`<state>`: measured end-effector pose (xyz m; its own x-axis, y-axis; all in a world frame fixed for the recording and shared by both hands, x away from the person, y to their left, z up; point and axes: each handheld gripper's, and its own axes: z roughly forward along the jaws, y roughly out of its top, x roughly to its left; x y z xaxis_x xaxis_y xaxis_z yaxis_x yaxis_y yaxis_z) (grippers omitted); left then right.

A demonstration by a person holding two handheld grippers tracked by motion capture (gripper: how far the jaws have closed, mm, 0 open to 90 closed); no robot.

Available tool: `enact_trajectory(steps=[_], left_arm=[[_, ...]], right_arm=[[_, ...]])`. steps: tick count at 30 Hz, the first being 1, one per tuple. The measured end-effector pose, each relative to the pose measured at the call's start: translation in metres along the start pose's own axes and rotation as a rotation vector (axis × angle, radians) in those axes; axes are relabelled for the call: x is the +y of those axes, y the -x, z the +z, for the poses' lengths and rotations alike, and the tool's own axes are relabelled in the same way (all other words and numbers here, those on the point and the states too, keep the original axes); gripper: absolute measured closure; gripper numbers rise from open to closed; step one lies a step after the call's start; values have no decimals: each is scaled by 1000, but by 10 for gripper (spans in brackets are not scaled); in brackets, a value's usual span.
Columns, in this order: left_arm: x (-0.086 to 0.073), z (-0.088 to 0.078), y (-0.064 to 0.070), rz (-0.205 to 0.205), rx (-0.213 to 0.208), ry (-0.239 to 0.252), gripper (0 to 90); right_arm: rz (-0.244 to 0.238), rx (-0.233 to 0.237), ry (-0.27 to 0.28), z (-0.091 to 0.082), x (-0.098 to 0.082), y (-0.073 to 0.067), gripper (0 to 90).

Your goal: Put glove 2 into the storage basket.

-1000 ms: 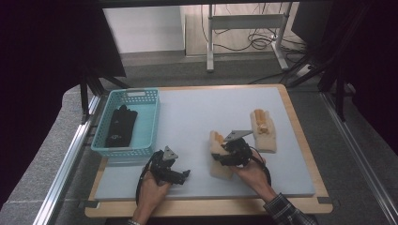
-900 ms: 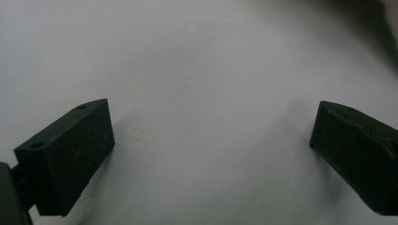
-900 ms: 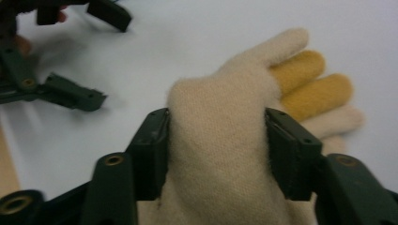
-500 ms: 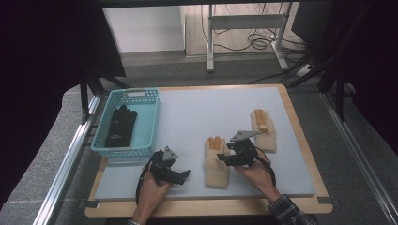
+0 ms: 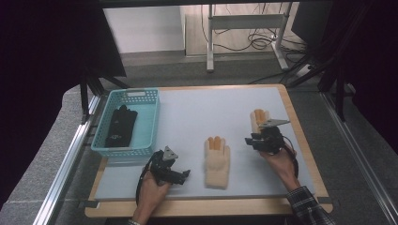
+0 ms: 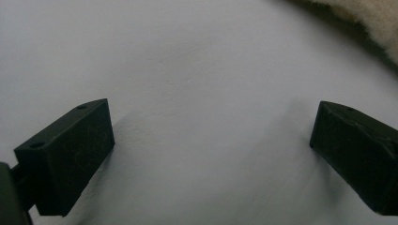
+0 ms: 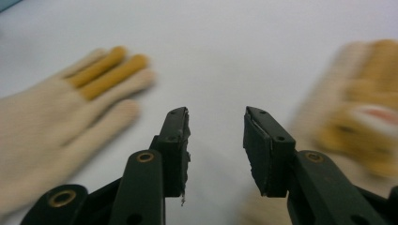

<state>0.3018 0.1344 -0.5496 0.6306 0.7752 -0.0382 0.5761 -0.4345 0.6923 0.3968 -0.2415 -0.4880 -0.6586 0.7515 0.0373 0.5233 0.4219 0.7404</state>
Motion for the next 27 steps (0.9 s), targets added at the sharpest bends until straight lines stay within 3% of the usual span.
enact_trajectory(steps=[6,9,12,16,22,24,27], left_arm=[[0,0,0,0,0,-1,3],[0,0,0,1,0,0,2],[0,0,0,1,0,0,3],[0,0,0,1,0,0,3],[0,0,0,1,0,0,3],[0,0,0,1,0,0,3],[0,0,0,1,0,0,3]], right_arm=[[30,-108,23,-19,-2,43,613],[43,-121,27,-18,-3,58,533],[54,-104,37,-11,-6,70,476],[17,-74,28,2,-6,73,432],[-91,-104,-53,22,-4,72,440],[-100,-107,-77,27,-6,73,482],[-42,-97,-51,26,-10,76,548]])
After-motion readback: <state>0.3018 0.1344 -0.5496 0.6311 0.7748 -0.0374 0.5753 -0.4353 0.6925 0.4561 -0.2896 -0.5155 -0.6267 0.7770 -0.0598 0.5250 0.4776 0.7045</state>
